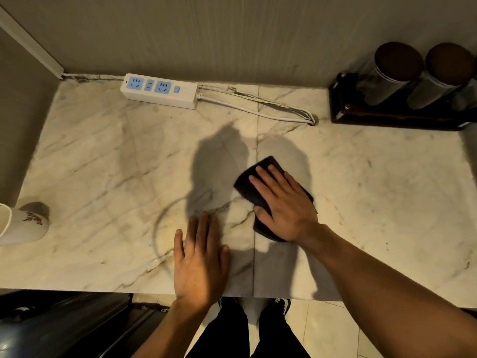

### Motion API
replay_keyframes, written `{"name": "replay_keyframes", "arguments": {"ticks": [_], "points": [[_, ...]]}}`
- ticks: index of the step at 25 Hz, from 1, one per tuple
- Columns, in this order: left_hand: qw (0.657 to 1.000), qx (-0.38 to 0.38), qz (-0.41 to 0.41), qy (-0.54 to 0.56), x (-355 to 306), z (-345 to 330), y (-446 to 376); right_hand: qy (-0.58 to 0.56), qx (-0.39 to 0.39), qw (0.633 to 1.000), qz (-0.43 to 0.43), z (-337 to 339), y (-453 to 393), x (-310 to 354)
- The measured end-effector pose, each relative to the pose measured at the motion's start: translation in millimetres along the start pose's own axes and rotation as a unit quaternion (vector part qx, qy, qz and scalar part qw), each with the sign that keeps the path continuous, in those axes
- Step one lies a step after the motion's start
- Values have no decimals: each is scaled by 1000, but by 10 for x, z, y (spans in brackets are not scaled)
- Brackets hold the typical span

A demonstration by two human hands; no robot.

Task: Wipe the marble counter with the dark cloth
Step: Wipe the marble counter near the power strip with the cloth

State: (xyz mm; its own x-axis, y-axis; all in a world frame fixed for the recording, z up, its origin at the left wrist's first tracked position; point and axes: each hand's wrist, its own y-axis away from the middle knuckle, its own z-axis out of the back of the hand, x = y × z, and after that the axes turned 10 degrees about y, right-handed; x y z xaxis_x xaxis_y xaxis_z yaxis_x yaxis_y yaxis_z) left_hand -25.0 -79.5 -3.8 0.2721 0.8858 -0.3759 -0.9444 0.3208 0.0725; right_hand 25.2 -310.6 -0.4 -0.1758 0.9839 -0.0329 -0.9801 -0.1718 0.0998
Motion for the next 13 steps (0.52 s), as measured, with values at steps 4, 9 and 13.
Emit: {"name": "replay_keyframes", "arguments": {"ticks": [4, 9, 13], "points": [[1000, 8, 5, -1, -3, -9, -20, 1, -1, 999, -32, 17, -232, -101], [1000, -7, 3, -2, 3, -13, -22, -3, 17, 996, -91, 45, -511, -187], [1000, -17, 3, 3, -10, -15, -15, -20, 19, 990, -141, 58, -667, -211]]}}
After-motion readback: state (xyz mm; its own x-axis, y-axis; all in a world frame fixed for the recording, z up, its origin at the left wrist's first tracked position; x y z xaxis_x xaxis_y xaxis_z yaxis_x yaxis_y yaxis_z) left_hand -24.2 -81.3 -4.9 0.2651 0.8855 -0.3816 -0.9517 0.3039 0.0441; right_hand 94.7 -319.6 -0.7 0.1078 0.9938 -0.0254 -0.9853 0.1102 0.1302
